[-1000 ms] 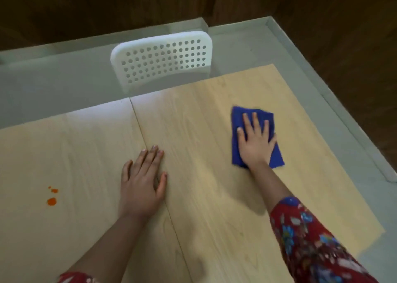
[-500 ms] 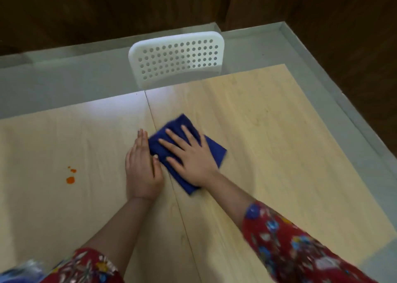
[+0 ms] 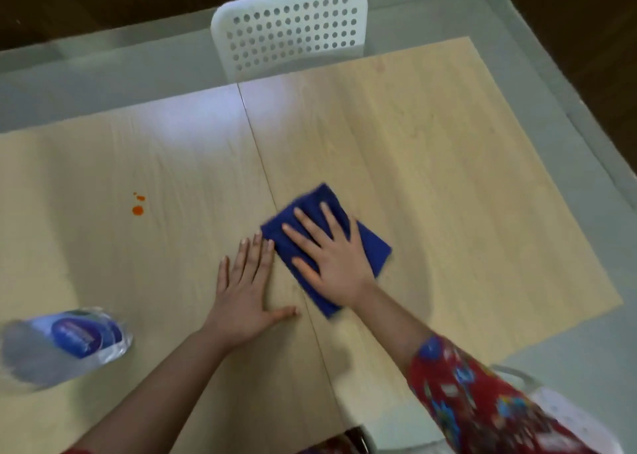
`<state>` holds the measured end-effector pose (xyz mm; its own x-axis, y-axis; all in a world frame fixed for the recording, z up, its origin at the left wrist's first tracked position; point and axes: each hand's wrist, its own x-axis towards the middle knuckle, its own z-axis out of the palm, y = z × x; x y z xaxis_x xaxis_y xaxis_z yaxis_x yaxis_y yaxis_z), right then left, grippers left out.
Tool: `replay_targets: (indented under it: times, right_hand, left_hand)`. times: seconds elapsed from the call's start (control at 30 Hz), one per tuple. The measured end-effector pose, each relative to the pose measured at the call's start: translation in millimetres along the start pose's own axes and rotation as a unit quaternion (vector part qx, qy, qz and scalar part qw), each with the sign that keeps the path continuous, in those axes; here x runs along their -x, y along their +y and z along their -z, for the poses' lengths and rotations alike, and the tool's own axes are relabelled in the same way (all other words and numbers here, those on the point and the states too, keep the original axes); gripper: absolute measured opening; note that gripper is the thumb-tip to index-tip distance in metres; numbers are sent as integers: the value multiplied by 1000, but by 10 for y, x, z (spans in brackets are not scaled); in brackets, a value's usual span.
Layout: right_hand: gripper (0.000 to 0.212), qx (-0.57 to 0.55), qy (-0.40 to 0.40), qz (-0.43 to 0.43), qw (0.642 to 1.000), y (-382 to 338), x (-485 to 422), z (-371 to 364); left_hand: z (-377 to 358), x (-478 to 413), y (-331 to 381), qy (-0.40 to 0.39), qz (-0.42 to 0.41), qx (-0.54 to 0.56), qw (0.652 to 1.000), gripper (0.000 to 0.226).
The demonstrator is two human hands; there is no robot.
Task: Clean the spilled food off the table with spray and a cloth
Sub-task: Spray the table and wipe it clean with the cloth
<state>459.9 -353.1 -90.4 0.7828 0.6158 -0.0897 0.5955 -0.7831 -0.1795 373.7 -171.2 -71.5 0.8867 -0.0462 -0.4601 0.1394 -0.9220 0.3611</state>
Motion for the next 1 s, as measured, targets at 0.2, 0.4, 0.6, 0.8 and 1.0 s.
replay_targets:
  times: [0.2, 0.4, 0.6, 0.8, 1.0]
  right_hand:
    - [57, 24, 7, -244, 969, 1111, 612, 107]
    - [60, -9, 34, -293, 955, 355, 30, -6]
    - [59, 9, -2, -117, 993, -44, 1447, -92]
    - [59, -23, 38, -430, 902, 868, 882, 49]
    - [56, -9, 4, -143, 990, -244, 986, -126]
  left_hand:
    - [124, 13, -4, -73, -17, -1, 997, 132]
    - [197, 43, 68, -89, 3, 17, 996, 152]
    - [256, 69, 98, -116, 4, 2, 993, 156]
    - [276, 70, 137, -120, 13, -3, 993, 156]
    - [268, 89, 121, -116, 7, 3, 993, 154]
